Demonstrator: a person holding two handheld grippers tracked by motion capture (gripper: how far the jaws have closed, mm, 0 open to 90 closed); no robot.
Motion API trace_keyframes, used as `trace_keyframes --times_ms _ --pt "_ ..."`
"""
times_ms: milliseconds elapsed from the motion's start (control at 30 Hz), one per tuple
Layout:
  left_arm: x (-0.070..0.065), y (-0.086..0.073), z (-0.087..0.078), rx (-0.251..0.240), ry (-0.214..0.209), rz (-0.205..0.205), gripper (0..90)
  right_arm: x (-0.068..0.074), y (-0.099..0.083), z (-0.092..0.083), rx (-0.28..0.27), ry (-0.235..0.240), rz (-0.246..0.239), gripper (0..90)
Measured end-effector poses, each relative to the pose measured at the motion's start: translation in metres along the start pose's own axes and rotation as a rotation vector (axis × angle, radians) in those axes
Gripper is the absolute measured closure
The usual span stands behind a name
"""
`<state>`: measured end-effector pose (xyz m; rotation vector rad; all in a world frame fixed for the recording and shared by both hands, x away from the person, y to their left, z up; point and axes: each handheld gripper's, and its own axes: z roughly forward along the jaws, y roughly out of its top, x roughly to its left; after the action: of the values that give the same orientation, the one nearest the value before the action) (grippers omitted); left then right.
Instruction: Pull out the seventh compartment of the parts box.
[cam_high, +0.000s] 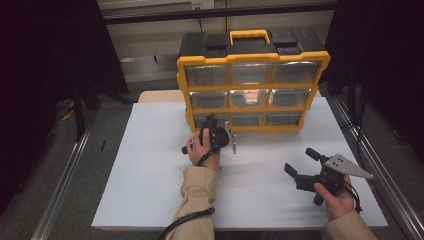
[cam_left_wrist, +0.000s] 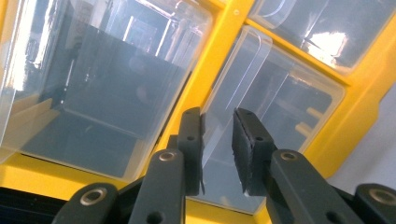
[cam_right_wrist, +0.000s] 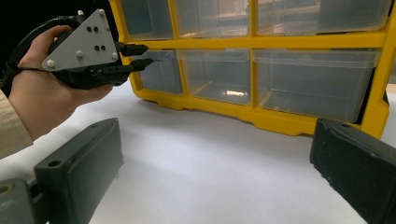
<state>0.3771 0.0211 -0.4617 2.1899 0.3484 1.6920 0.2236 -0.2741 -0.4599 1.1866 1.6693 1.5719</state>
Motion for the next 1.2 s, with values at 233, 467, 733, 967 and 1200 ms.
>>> trace_keyframes --times_ms 233,467,733,967,1200 --pt "0.0024 0.0025 0.0009 0.029 -0.008 0.022 74.0 0.0001 0.0001 0.0002 0.0 -0.001 0.004 2.1" --pt "0.0012 0.0031 0.0003 0.015 -0.011 -0.009 74.1 -0.0007 0.0002 0.0005 0.0 0.007 -0.001 2.1" --pt "0.0013 0.0025 -0.0026 0.031 -0.007 -0.01 73.9 -0.0013 0.0004 0.0006 -0.003 0.005 0.0 2.1" --pt "0.0011 0.0013 -0.0037 0.029 -0.006 -0.001 74.0 -0.0004 0.0002 0.0003 0.003 0.01 0.003 2.0" --pt "0.0009 0.0017 -0.004 0.032 -0.007 -0.003 73.9 -0.0009 0.0001 0.0002 0.003 0.012 -0.005 2.0"
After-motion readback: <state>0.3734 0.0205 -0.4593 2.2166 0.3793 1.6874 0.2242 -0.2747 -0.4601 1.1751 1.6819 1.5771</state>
